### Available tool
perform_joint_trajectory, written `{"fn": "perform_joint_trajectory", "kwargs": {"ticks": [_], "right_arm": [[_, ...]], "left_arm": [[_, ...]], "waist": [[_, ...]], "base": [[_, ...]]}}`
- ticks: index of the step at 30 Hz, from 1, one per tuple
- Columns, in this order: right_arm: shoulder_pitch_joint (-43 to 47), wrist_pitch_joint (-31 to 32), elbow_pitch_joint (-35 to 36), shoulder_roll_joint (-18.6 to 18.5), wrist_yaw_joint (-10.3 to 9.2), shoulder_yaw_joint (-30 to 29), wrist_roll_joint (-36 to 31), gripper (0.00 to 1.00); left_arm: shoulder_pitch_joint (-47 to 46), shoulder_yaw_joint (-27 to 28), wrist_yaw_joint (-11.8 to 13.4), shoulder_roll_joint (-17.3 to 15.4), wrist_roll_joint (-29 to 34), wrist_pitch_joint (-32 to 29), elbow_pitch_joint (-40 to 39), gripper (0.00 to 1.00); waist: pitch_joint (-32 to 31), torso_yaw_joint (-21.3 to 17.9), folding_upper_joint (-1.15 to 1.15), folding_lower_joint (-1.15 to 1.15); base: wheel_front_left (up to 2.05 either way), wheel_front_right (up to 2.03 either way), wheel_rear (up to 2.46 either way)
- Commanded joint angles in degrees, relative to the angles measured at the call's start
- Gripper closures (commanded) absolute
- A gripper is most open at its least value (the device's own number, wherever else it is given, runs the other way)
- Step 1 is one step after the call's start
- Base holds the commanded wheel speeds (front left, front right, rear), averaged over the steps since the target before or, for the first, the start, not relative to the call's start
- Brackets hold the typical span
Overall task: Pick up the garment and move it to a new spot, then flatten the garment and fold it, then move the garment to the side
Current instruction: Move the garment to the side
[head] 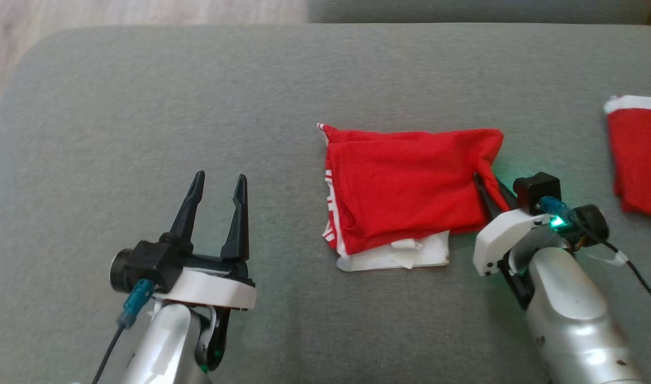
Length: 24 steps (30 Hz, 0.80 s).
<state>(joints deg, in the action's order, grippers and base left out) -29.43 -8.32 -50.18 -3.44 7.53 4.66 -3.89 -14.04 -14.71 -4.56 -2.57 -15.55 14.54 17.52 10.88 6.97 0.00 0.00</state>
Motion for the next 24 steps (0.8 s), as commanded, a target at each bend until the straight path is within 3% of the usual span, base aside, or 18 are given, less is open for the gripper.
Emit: {"fn": "perform_joint_trajectory", "kwargs": {"ticks": [1, 8, 14, 24], "right_arm": [[-1.8, -1.4, 1.8, -0.8, -0.04, 0.6, -1.5, 1.0], [-3.3, -2.3, 5.6, -5.0, -0.04, 2.0, -4.1, 1.0], [-5.8, 0.1, 10.2, -10.7, -0.04, 4.8, -1.6, 1.0], [-10.1, 3.6, 15.2, -22.6, -0.04, 1.9, 2.0, 1.0]], "left_arm": [[-2.1, 1.7, -0.2, -0.3, 0.4, 0.5, -1.6, 0.0], [-2.8, -0.6, -0.2, -0.3, 0.7, 0.5, -1.9, 0.0], [-6.0, -2.6, -0.4, -0.3, 1.3, 0.5, -2.5, 0.0], [-12.0, -4.7, -1.0, -0.3, 2.0, 0.5, -3.9, 0.0]], "waist": [[-0.7, -1.9, 0.0, 0.0], [-0.6, -8.0, 0.0, 0.0], [2.6, -13.4, 0.0, 0.0], [10.2, -16.8, 0.0, 0.0]], "base": [[0.0, 0.0, 0.0], [0.0, 0.0, 0.0], [0.0, 0.0, 0.0], [0.0, 0.0, 0.0]]}}
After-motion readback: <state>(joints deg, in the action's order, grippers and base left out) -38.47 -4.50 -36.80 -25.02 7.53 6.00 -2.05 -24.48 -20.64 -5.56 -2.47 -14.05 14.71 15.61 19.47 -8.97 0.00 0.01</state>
